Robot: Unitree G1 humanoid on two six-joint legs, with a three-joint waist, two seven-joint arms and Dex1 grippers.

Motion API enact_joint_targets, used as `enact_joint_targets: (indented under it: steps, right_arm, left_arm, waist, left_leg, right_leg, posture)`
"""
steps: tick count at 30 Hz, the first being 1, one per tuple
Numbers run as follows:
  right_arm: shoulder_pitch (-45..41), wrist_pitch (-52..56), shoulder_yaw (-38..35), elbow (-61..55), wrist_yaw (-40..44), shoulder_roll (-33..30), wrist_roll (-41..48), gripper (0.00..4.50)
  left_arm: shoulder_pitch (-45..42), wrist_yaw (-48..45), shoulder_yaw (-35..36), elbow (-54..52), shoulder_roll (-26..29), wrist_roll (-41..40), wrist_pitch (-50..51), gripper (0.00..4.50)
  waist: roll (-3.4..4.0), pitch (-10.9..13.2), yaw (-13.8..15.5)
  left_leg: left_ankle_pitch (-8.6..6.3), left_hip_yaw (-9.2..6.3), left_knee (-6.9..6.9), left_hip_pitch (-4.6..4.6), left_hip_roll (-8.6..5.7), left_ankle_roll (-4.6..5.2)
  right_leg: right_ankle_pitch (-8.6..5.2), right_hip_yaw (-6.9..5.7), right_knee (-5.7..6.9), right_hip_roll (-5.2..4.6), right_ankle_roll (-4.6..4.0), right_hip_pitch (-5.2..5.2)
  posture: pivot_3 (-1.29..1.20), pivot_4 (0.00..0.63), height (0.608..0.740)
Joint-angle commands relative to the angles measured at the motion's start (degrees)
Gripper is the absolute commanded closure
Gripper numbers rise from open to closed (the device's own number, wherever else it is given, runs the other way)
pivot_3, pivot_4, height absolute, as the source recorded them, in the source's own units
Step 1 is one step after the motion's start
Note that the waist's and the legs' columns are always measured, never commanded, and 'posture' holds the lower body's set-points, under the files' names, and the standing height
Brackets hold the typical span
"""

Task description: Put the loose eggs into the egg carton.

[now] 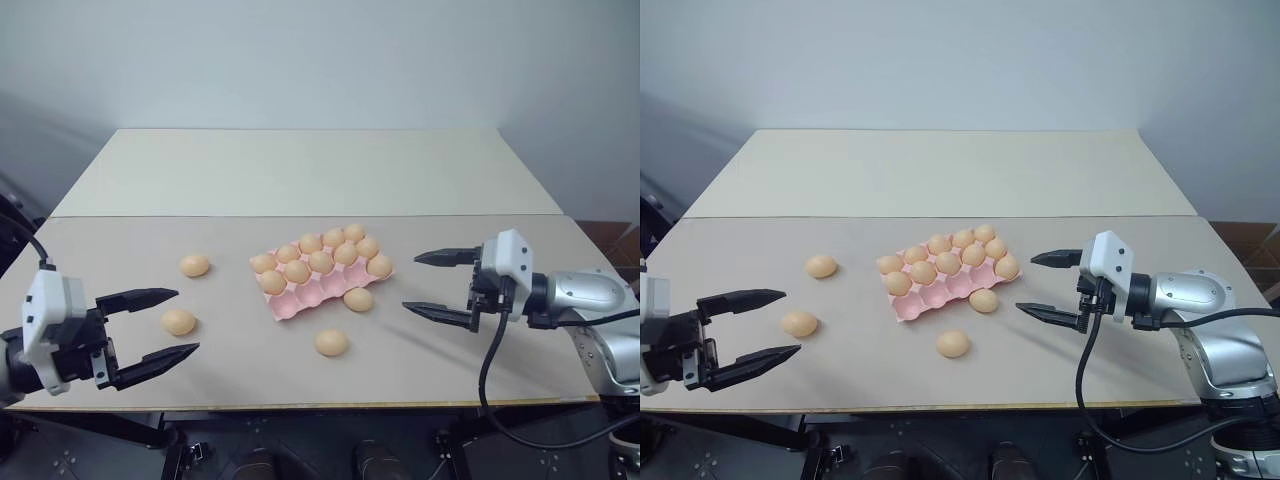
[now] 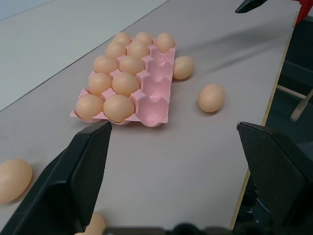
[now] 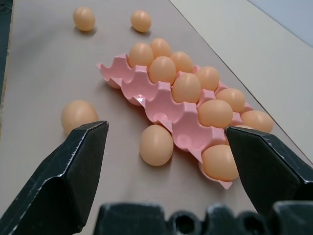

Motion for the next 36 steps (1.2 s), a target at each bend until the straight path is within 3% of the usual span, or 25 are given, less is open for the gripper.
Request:
enact_joint_targets:
  steps: [1, 10, 19, 23, 27, 36]
  right_arm:
    - [-0.86, -1.52, -1.43, -0.75, 0.40, -0.14, 0.29, 0.00]
    - [-0.22, -0.17, -2.22, -1.39, 1.10, -0.75, 1.76, 0.00]
    - [2.68, 4.26, -4.44, -4.45, 6.74, -6.80, 6.37, 0.00]
    - [5.36, 4.03, -2.65, -6.86, 6.23, -7.42, 4.21, 0.00]
    - [6.44, 2.71, 2.06, -8.05, 2.13, -5.50, -1.49, 0.00]
    - [-3.06, 9.98, 16.35, -4.40, -11.17, 6.03, -13.50, 0.00]
  left_arm:
    - [-1.82, 2.86, 0.87, -0.46, -0.29, -2.25, 1.29, 0.03]
    - [-2.62, 2.00, 0.95, 0.18, 0.65, -2.22, 1.41, 0.03]
    - [-2.47, -1.63, 0.75, 1.25, 1.76, -2.83, 1.59, 0.03]
    - [-3.12, -3.68, -1.38, 1.92, 2.46, -2.33, 1.29, 0.03]
    - [-4.03, -4.60, -2.99, 2.23, 2.81, -2.47, 1.38, 0.03]
    - [-6.87, -5.26, -5.27, 3.31, 3.56, -1.96, 1.42, 0.03]
  waist:
    - [0.00, 0.00, 0.00]
    - [0.00, 0.00, -0.20]
    - [0.00, 0.00, -0.25]
    - [-0.01, 0.00, -0.30]
    - [-0.01, 0.00, -0.67]
    - [-0.02, 0.00, -1.02]
  left_leg:
    - [0.00, 0.00, 0.00, 0.00, 0.00, 0.00]
    - [0.00, -0.01, 0.00, 0.00, 0.00, 0.00]
    - [0.00, -0.01, 0.00, 0.00, 0.00, 0.00]
    - [0.00, -0.02, 0.00, 0.04, 0.00, 0.00]
    - [0.00, -0.01, 0.00, 0.04, 0.00, 0.00]
    - [0.00, -0.03, 0.00, 0.01, -0.01, 0.00]
  right_leg:
    - [0.00, 0.00, 0.00, 0.00, 0.00, 0.00]
    - [0.00, 0.00, 0.01, 0.00, 0.00, 0.01]
    - [0.00, -0.01, -0.01, 0.00, 0.01, 0.02]
    - [0.00, -0.01, -0.01, 0.00, 0.01, 0.04]
    - [0.00, -0.01, 0.00, 0.00, 0.01, 0.04]
    - [0.00, 0.01, 0.04, 0.00, 0.01, -0.01]
  posture:
    - [0.00, 0.150, 0.740]
    - [0.00, 0.150, 0.740]
    - [0.00, 0.150, 0.740]
    - [0.00, 0.150, 0.740]
    - [0.00, 0.150, 0.740]
    - [0.00, 0.150, 0.740]
